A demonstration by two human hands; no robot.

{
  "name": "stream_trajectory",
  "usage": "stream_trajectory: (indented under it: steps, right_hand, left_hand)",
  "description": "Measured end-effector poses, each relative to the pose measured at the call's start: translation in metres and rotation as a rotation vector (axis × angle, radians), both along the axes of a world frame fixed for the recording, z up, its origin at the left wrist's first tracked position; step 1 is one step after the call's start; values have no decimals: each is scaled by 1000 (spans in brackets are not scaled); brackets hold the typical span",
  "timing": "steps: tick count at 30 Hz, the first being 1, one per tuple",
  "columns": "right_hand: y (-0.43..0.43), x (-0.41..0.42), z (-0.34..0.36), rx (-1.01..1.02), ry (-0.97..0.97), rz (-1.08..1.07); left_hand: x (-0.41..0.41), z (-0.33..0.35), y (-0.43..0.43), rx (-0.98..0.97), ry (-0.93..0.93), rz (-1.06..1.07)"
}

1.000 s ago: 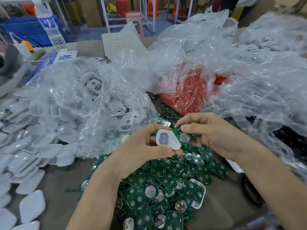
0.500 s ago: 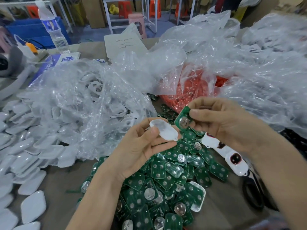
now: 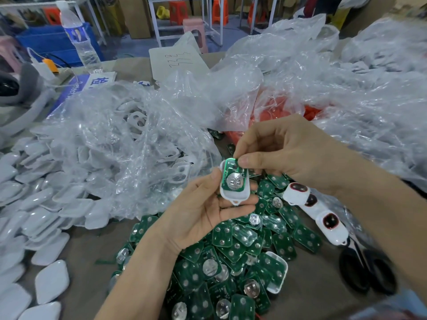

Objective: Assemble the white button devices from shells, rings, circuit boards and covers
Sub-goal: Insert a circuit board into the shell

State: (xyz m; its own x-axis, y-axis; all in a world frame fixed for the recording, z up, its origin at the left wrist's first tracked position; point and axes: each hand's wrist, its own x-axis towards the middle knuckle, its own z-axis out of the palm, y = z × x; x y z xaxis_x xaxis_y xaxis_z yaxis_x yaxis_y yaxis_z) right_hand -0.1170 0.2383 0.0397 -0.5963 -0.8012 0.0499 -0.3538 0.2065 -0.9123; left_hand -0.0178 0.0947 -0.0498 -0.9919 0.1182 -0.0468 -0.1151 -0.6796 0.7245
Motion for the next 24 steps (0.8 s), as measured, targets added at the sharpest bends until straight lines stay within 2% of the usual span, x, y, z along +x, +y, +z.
stream_trajectory:
  steps: [18,24]
  right_hand:
    - [1,4,-5,29,146,-37]
    - [0,6,-10,49,224,-118]
  left_hand:
    - [-1,-1,0,28,3,-7]
    - [0,0,1,35,15,-9]
